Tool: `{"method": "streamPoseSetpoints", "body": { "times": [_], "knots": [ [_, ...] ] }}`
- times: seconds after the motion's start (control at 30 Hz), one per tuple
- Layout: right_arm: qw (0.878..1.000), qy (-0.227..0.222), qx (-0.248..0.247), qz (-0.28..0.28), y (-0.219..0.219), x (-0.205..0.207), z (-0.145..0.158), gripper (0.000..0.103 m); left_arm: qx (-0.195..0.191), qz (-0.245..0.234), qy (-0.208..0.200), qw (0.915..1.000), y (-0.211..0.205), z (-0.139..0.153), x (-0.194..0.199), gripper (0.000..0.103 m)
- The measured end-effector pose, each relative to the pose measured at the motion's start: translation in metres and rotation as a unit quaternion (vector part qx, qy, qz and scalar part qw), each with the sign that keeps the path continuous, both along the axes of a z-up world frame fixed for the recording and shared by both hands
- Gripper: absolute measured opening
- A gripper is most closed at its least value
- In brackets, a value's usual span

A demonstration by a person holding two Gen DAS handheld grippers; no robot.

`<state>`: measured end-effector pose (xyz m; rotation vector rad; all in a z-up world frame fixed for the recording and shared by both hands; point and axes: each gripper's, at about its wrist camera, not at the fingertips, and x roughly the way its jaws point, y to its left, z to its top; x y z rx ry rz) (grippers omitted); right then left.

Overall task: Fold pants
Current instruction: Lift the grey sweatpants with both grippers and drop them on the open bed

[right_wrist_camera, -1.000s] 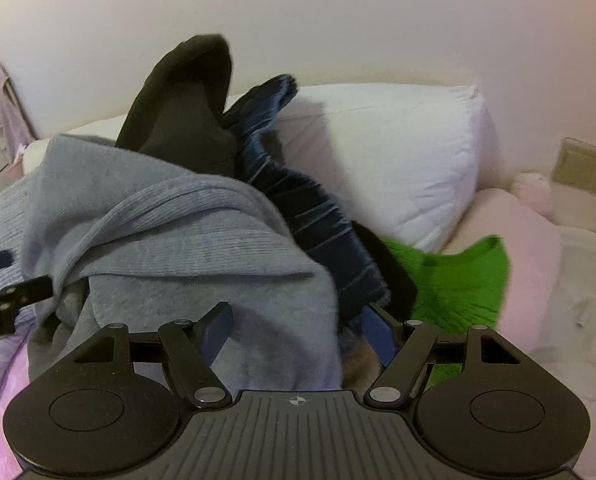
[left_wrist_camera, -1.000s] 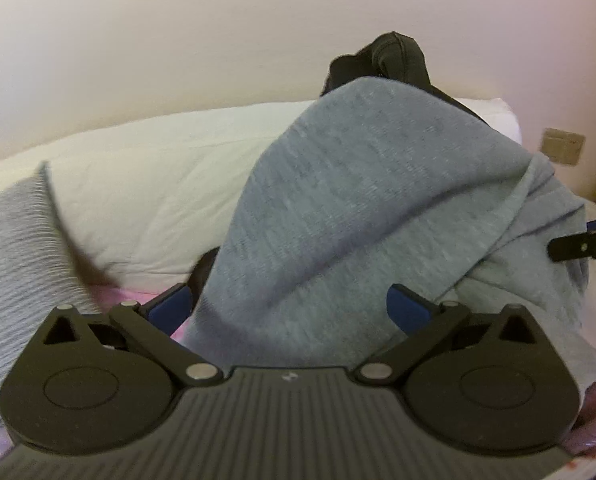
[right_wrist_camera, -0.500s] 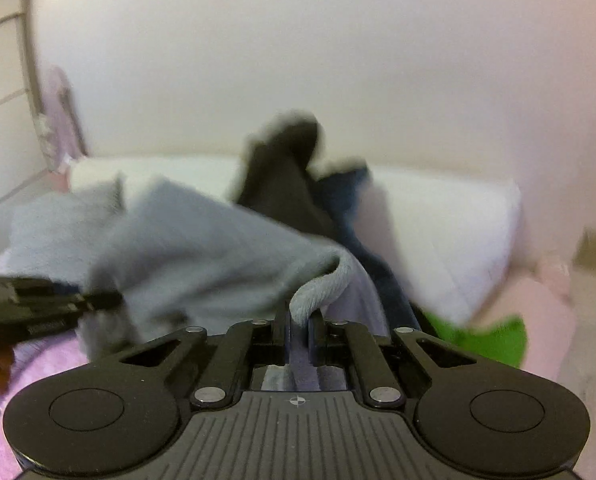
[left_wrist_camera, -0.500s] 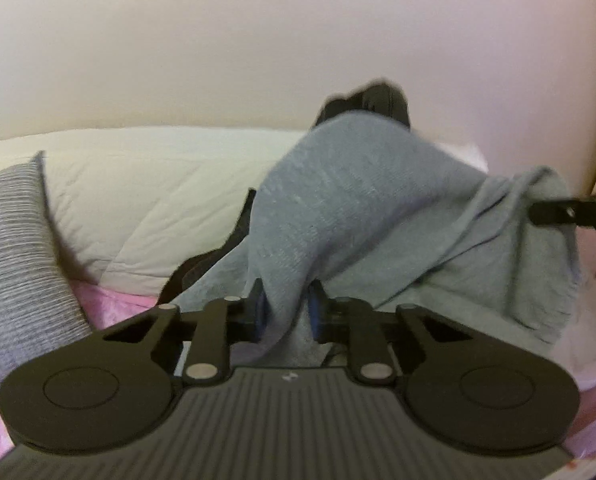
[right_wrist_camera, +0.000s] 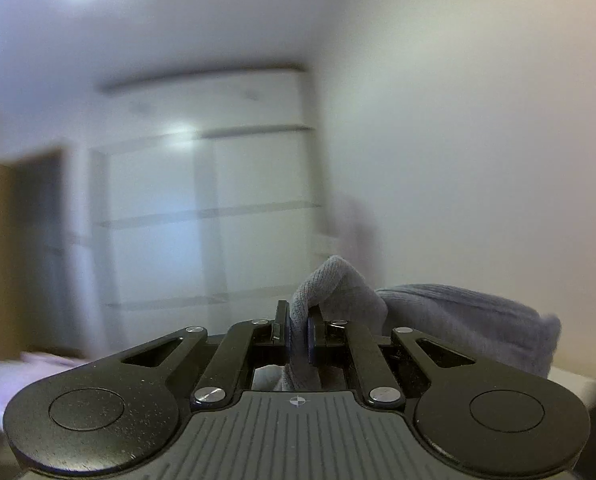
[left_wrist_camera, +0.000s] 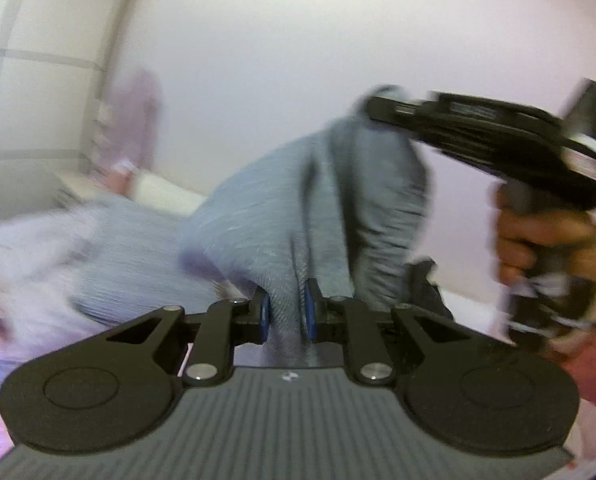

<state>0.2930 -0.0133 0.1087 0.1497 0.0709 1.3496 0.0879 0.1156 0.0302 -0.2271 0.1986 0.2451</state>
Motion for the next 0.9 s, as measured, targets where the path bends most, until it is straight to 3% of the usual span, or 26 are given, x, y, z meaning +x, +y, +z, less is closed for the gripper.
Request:
{"method": "streamPoseSetpoints", "body": {
  "times": [0.1, 0.17, 0.2, 0.23, 0.3, 0.37, 0.47, 0.57, 0.67, 0.77, 0.9],
  "knots": [
    [0.991, 0.013, 0.019, 0.132, 0.042, -0.054, 0.023, 0.004, -0.017, 0.06, -0.02, 0.9978, -0.012, 0.025, -0.083, 0.013],
    [0.972, 0.021, -0.04, 0.231, 0.083, -0.095, 0.031, 0.01, -0.043, 0.105, -0.005, 0.9935, -0.02, 0.027, -0.121, 0.022],
    [0.963, 0.022, -0.085, 0.256, 0.103, -0.115, 0.031, 0.016, -0.053, 0.136, 0.029, 0.9888, -0.022, 0.021, -0.137, 0.027],
    [0.954, 0.033, -0.139, 0.263, 0.123, -0.135, 0.022, 0.04, -0.064, 0.168, 0.066, 0.9816, -0.023, 0.012, -0.151, 0.034],
    [0.942, 0.056, -0.2, 0.265, 0.143, -0.163, -0.002, 0.061, -0.1, 0.232, 0.144, 0.9568, -0.023, -0.01, -0.183, 0.033],
    [0.93, 0.068, -0.237, 0.273, 0.145, -0.187, -0.029, 0.062, -0.122, 0.282, 0.174, 0.9354, -0.029, -0.027, -0.225, 0.037],
    [0.912, 0.073, -0.309, 0.26, 0.131, -0.209, -0.083, 0.062, -0.148, 0.326, 0.212, 0.9095, -0.034, -0.041, -0.278, 0.05],
    [0.892, 0.066, -0.388, 0.224, 0.107, -0.23, -0.135, 0.062, -0.152, 0.337, 0.253, 0.8938, -0.039, -0.054, -0.32, 0.054],
    [0.872, 0.061, -0.441, 0.201, 0.057, -0.266, -0.175, 0.062, -0.154, 0.347, 0.299, 0.8755, -0.045, -0.074, -0.335, 0.061],
    [0.853, 0.055, -0.485, 0.184, 0.014, -0.285, -0.207, 0.062, -0.162, 0.345, 0.319, 0.8678, -0.054, -0.089, -0.343, 0.064],
    [0.838, 0.045, -0.509, 0.189, -0.013, -0.298, -0.209, 0.062, -0.17, 0.352, 0.321, 0.8628, -0.072, -0.095, -0.349, 0.068]
  ]
}}
